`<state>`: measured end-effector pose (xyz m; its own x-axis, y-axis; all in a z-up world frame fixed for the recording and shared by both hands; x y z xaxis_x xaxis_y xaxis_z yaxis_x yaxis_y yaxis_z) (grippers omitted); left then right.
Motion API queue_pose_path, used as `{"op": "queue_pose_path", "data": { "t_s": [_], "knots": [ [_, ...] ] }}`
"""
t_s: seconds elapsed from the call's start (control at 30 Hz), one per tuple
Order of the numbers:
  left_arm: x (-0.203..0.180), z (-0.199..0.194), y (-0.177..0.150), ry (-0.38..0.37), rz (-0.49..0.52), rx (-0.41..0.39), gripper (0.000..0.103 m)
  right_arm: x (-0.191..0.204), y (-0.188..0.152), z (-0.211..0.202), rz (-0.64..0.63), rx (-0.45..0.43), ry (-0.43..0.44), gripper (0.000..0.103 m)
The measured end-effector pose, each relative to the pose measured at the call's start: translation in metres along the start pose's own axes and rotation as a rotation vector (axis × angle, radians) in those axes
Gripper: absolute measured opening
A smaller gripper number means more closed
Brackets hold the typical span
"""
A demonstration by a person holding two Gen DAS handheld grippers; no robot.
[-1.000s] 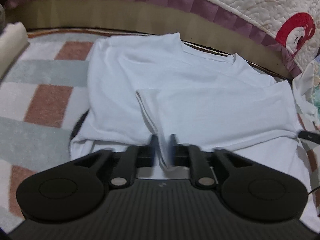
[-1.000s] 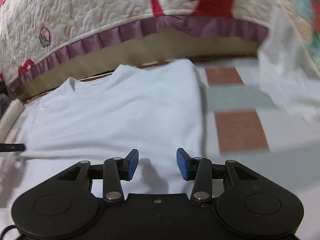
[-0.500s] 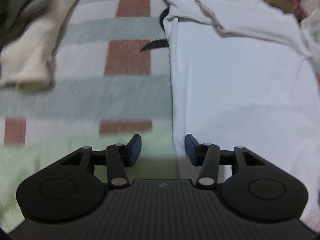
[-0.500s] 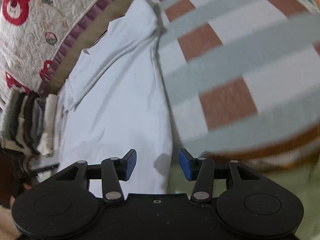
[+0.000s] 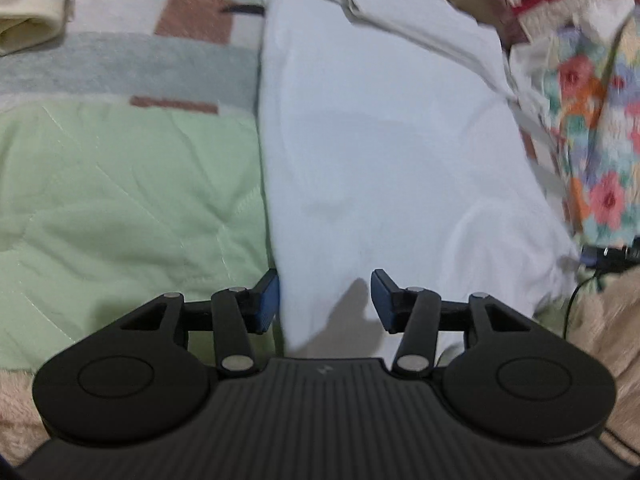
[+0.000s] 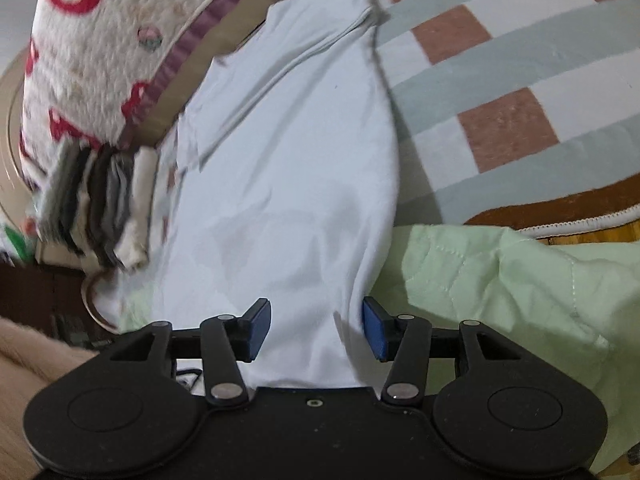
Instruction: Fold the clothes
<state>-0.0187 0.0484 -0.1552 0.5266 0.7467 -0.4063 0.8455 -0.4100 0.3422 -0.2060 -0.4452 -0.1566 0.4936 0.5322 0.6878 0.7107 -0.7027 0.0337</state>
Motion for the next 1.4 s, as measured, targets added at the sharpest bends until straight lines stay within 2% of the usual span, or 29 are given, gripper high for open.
{"op": "queue_pose_path", "data": {
  "t_s": [0.13,0.2,0.23,0.27,0.3,0.33,0.5,0.57,0.67,0.7,0.73,0.77,0.83,0.87,0.9,0.93,1.03,1.07,1.13,1.17,1.2,1.23,1.33,1.4],
  "knots": [
    [-0.005,0.015,-0.001,0.033,0.031,0.050,0.050,0.003,-0.011,0.014,-0.081,0.009,-0.067,0.055],
    [-0.006,0.018,0.001,0.036,0.032,0.051,0.054,0.003,-0.014,0.018,-0.100,-0.002,-0.076,0.055],
    [-0.007,0.019,0.001,0.038,0.038,0.054,0.052,0.001,-0.014,0.017,-0.106,-0.015,-0.066,0.055],
    [-0.011,0.017,0.000,0.032,0.055,0.047,0.036,-0.002,-0.015,0.016,-0.112,-0.027,-0.056,0.050],
    [-0.014,0.016,0.000,0.026,0.073,0.040,0.016,-0.001,-0.016,0.014,-0.135,-0.044,-0.043,0.039],
    [-0.018,0.014,-0.001,0.020,0.090,0.034,0.004,0.001,-0.018,0.012,-0.159,-0.062,-0.030,0.008],
    [-0.027,0.001,-0.002,0.020,0.113,-0.036,0.003,0.012,-0.024,-0.006,-0.248,-0.160,0.063,0.007],
    [-0.025,0.000,-0.002,0.006,0.091,-0.049,0.004,0.009,-0.024,-0.006,-0.250,-0.146,0.046,0.007],
    [-0.022,0.014,-0.002,0.009,0.079,-0.002,0.008,-0.003,-0.026,0.003,-0.227,-0.121,0.006,0.013],
    [-0.022,0.020,-0.003,0.014,0.074,0.018,0.010,-0.011,-0.027,0.007,-0.196,-0.116,0.016,0.015],
    [-0.020,0.024,-0.004,0.016,0.075,0.034,0.016,-0.018,-0.029,0.010,-0.164,-0.111,0.027,0.025],
    [-0.020,0.028,-0.004,0.016,0.073,0.042,0.018,-0.025,-0.029,0.015,-0.120,-0.093,0.050,0.033],
    [-0.022,0.032,-0.002,0.020,0.062,0.045,0.015,-0.034,-0.028,0.025,-0.036,-0.039,0.088,0.033],
    [-0.023,0.028,0.001,0.013,0.054,0.017,0.003,-0.032,-0.026,0.022,-0.037,-0.055,0.102,0.022],
    [-0.024,0.024,0.004,0.007,0.046,-0.012,0.003,-0.030,-0.023,0.020,-0.041,-0.073,0.116,0.007],
    [-0.025,0.019,0.007,0.000,0.038,-0.041,0.003,-0.022,-0.021,0.003,-0.064,-0.135,0.220,0.008],
    [-0.032,-0.024,0.017,-0.025,-0.001,-0.227,0.003,0.000,-0.014,-0.055,-0.103,-0.317,0.548,0.007],
    [-0.033,-0.040,0.018,-0.029,-0.020,-0.283,0.003,0.008,-0.013,-0.068,-0.138,-0.350,0.525,0.007],
    [-0.036,-0.059,0.017,-0.019,-0.041,-0.342,0.003,0.020,-0.017,-0.076,-0.266,-0.382,0.372,0.007],
    [-0.035,-0.064,0.015,-0.017,-0.042,-0.358,0.003,0.020,-0.018,-0.075,-0.282,-0.384,0.313,0.007],
    [-0.035,-0.067,0.013,-0.020,-0.047,-0.371,0.003,0.014,-0.017,-0.076,-0.259,-0.383,0.308,0.007],
    [-0.034,-0.068,0.011,-0.032,-0.054,-0.371,0.003,0.009,-0.016,-0.077,-0.234,-0.382,0.306,0.007],
    [-0.036,-0.063,0.008,-0.001,-0.065,-0.341,0.003,0.004,-0.019,-0.076,-0.230,-0.386,0.272,0.007],
    [-0.032,-0.054,0.004,0.063,-0.062,-0.285,0.003,-0.002,-0.020,-0.070,-0.235,-0.353,0.226,0.007]
  ]
}}
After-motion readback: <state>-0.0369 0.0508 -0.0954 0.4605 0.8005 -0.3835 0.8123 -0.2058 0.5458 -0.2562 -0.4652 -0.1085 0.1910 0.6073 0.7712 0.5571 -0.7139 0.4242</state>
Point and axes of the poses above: each gripper's, at about its wrist camera, not at the fingertips, and z roughly the way its jaws point, x to its left, y to its top, the point moved 2 cm from there along z, roughly the way its jaws point, and after that the axes turned 12 degrees about z, right-handed, at the moved point
